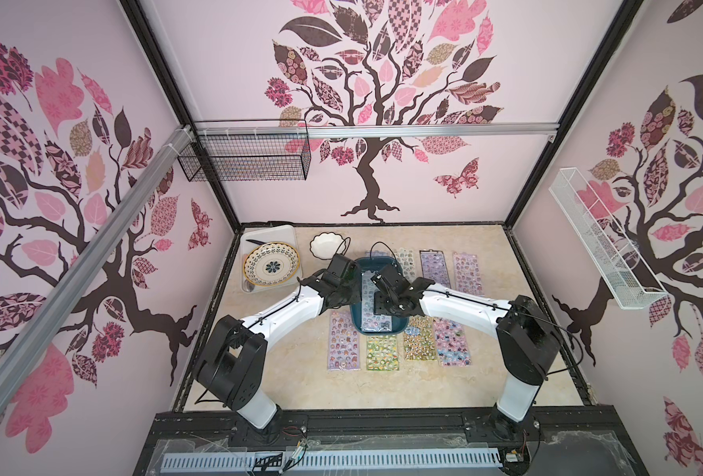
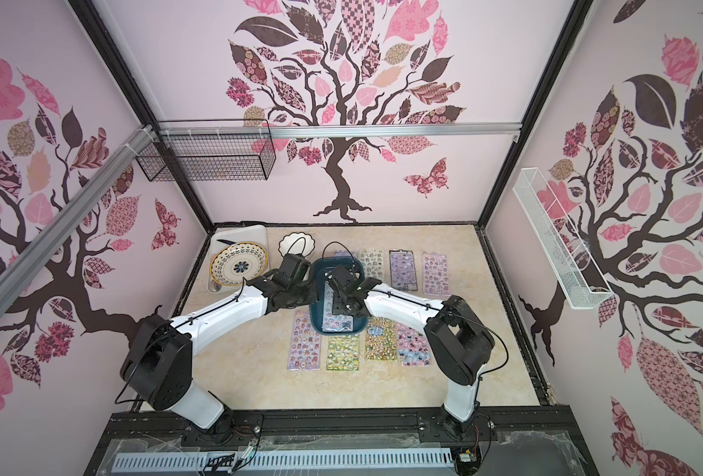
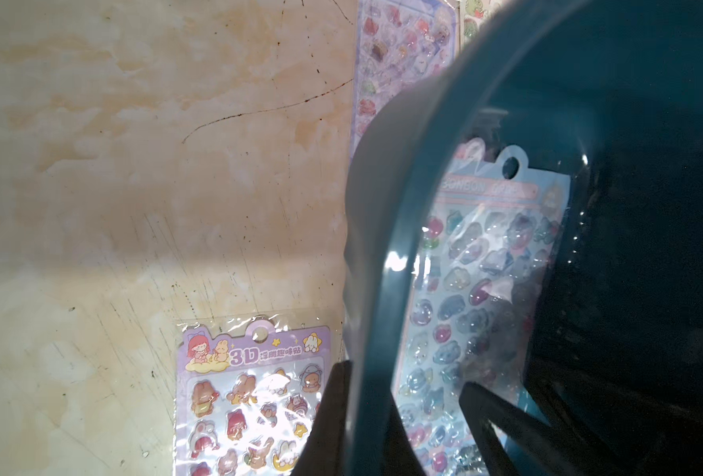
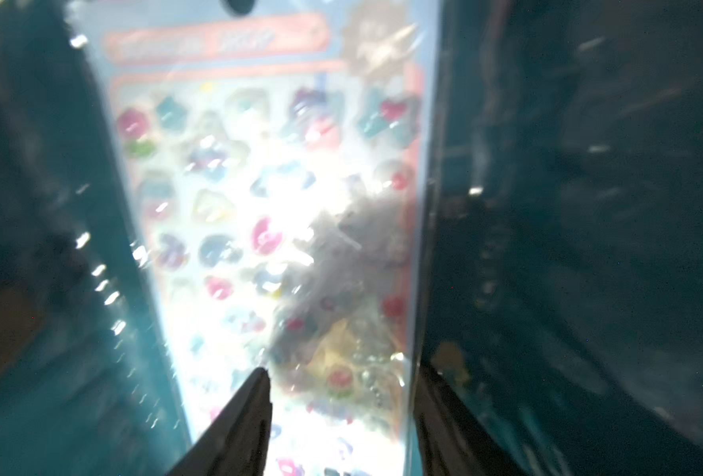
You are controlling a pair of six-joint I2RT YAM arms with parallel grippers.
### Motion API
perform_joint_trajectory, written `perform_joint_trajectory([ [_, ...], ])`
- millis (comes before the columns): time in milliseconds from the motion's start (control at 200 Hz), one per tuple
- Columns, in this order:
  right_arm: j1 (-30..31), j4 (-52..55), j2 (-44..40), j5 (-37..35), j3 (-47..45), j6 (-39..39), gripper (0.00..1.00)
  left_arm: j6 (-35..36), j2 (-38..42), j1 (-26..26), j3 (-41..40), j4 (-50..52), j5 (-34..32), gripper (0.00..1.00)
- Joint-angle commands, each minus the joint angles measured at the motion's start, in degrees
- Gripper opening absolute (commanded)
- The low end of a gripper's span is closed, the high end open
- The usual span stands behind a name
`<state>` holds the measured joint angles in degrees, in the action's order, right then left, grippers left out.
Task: Take the stickers out of the storage box
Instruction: Pick up the sticker from the storage box.
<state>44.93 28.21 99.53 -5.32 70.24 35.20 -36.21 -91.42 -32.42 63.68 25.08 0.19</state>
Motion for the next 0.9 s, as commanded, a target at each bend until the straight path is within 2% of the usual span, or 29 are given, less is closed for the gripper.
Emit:
perform_joint_trajectory([
  [0,-2.57,-8.71,-5.30,9.60,-4.60,-0.93,0.54,-2.19,3.57,0.52,1.71,-5.22,5.04,0.00],
  [90,-3.68,-14.24,-7.55,15.61,-7.93,-0.33,0.52,-2.27,3.35,0.72,1.66,-5.29,5.39,0.00],
  [210,-3.98,-16.36,-8.28,19.63,-9.05,-0.84,0.51,-2.22,3.35,0.85,1.67,-5.28,5.27,0.00],
  [455,-4.41,-17.90,-12.47,23.16,-11.37,-1.54,0.46,-1.98,2.85,0.97,1.86,-4.84,5.00,0.00],
  [550,-4.42,-18.19,-14.68,22.28,-12.67,-2.30,0.45,-2.03,2.58,1.00,2.01,-4.77,5.23,0.00],
  [645,-4.47,-15.31,-14.74,18.74,-11.98,-3.48,0.38,-2.19,2.52,1.05,2.06,-4.80,5.50,0.00],
  [895,-4.10,-14.39,-8.74,12.44,-8.36,-3.35,0.22,-2.20,2.47,1.10,1.99,-4.90,5.80,0.00],
])
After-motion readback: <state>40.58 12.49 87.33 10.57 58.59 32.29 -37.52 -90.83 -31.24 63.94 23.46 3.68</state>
